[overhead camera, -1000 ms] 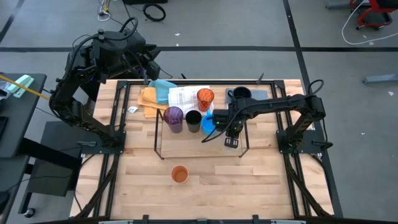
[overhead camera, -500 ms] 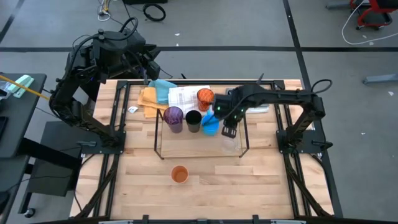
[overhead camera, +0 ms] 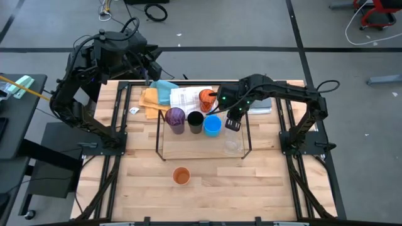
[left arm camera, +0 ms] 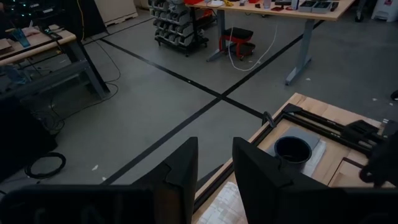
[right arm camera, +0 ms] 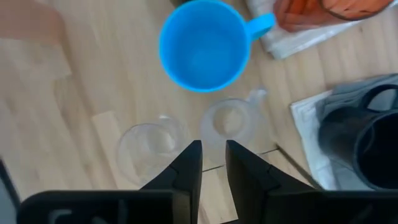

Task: Stack small to large cups/mugs on shelf
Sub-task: Put the dark blue mug on the shelf

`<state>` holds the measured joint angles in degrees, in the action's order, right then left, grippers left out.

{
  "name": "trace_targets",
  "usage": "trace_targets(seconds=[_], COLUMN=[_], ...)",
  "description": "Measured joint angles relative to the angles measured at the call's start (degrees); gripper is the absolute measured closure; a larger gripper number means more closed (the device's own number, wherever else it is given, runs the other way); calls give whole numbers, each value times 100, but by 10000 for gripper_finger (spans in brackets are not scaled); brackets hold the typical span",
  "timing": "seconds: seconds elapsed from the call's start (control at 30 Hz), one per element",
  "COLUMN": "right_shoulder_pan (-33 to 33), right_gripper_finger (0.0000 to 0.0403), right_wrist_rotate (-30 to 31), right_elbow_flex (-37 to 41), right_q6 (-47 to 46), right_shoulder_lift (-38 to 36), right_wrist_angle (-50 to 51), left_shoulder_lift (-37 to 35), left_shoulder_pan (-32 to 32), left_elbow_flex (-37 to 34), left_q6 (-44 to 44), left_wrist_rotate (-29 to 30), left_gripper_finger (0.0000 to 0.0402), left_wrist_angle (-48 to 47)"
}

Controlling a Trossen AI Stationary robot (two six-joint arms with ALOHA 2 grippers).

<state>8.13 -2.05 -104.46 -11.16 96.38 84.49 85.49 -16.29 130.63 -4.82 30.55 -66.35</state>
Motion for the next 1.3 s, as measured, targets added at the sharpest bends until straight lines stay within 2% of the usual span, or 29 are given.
trace_targets(seconds=[0.17,0.7,0.9,1.1,1.3], right_shoulder_pan=[368,2393,2414,2270,2288], right_gripper_finger=[325,325,325,325,325], right_wrist_rotate=[196,189,-176,-211,-223], right_elbow_flex=[2,6,8,8,8], right_q6=[215,497,473,146,70], right_shoulder_lift=[0,0,0,0,0], right_wrist_angle=[-32,-625,-1079,-1573,-1426], left_shoulder_lift=[0,0,0,0,0], left_shoulder_pan=[2,1,2,2,2], left_elbow_flex=[0,0,0,0,0], left_q6=[2,4,-7,-6,-2], left_wrist_rotate=[0,1,0,0,0], left_gripper_finger=[294,294,294,294,294], left_wrist_angle=[1,2,2,2,2])
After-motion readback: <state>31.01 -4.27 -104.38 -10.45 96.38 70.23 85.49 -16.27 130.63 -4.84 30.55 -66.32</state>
